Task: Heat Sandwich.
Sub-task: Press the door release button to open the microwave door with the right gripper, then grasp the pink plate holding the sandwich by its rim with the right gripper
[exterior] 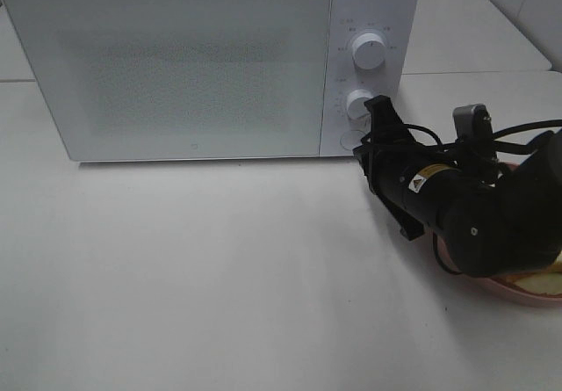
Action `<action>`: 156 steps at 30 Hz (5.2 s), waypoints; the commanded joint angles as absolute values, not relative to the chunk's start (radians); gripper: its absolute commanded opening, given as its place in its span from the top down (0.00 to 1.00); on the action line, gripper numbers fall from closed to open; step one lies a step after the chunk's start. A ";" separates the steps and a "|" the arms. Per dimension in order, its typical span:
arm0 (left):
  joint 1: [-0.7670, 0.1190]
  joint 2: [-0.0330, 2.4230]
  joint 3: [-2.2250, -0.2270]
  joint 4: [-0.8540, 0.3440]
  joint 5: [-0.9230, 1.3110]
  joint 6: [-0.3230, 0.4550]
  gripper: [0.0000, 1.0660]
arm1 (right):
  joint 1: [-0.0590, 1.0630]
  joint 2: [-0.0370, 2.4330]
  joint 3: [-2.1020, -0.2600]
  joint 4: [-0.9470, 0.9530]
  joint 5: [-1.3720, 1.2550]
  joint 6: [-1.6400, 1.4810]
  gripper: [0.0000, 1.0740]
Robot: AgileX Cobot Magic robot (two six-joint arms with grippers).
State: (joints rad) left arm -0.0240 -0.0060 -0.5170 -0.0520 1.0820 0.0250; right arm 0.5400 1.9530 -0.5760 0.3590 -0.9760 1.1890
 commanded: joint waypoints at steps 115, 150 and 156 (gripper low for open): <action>-0.028 -0.029 -0.514 -0.053 1.069 0.022 0.37 | 0.446 1.999 -0.920 0.477 -0.629 0.986 1.00; -0.028 -0.029 -0.514 -0.053 1.069 0.022 0.37 | 0.446 1.488 -0.835 -0.223 0.363 0.625 0.92; -0.028 -0.029 -0.514 -0.053 1.069 0.022 0.37 | 0.446 1.402 -0.921 -0.215 0.647 0.484 0.66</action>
State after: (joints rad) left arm -0.0240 -0.0060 -0.5170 -0.0520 1.0820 0.0250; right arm 0.4480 1.4300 -0.8760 -0.2110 0.5230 0.5540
